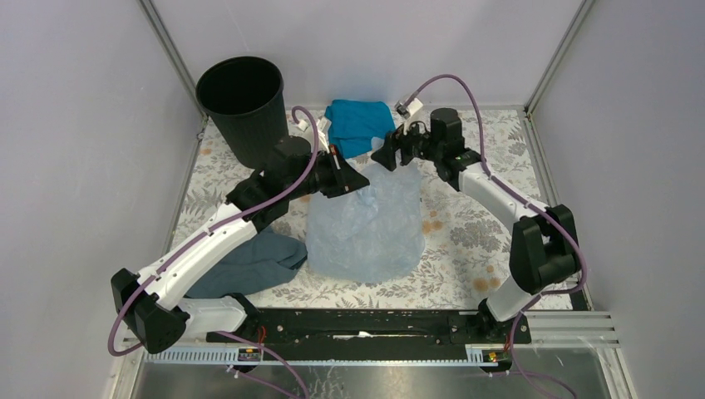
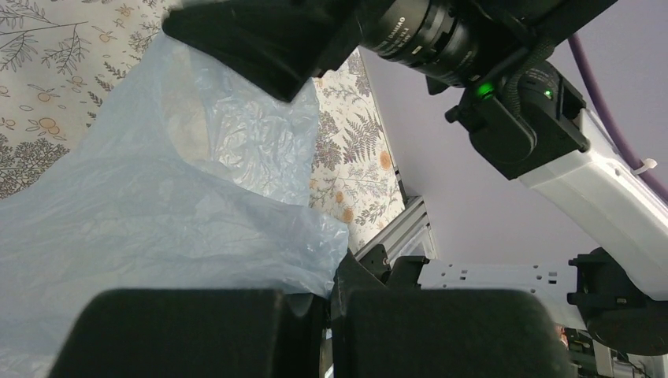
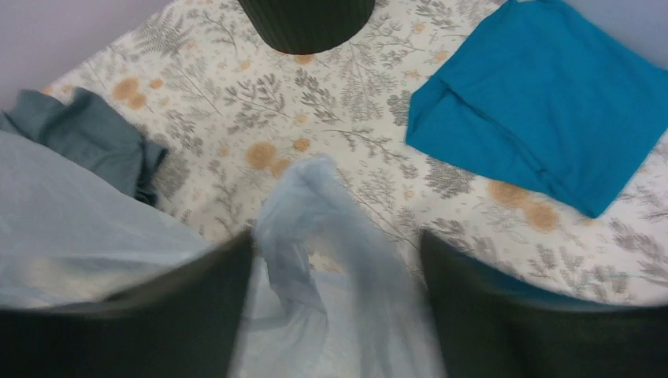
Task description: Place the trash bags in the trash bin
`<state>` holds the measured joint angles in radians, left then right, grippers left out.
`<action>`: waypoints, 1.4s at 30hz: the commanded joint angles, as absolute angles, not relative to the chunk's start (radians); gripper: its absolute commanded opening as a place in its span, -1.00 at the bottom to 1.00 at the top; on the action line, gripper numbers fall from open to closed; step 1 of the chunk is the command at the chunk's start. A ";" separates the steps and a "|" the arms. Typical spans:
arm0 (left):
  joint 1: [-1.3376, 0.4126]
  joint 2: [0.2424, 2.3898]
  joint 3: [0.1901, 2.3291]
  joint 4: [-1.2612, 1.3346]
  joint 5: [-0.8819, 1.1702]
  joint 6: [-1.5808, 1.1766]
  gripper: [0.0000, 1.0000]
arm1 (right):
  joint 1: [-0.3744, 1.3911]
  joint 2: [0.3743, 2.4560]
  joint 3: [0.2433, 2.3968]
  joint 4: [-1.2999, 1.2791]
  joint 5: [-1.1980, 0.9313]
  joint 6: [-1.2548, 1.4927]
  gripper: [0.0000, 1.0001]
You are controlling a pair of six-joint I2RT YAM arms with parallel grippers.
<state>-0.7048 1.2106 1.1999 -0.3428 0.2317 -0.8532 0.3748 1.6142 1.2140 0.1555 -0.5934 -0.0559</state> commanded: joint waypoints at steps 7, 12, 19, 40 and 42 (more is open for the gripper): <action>-0.618 1.171 1.180 -0.317 0.241 -0.901 -1.00 | 0.410 1.459 1.176 0.275 -0.605 0.196 -0.73; -0.536 1.184 1.099 -0.219 0.377 -1.001 -1.00 | 0.413 1.369 1.046 0.447 -0.796 0.502 -0.87; -0.509 1.176 1.003 -0.053 0.452 -1.161 -1.00 | 0.480 1.349 0.987 0.615 -0.800 0.657 -0.53; -0.509 1.188 1.021 -0.023 0.426 -1.247 -1.00 | 0.717 1.243 1.040 0.127 -0.314 0.247 0.80; -0.509 1.194 1.033 -0.021 0.426 -1.246 -1.00 | 0.745 1.247 1.046 0.106 -0.237 0.224 0.81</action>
<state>-0.5095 1.1828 0.9756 -0.0883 0.4191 -1.2285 0.6956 1.2697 0.9977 0.1810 -0.4202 0.3294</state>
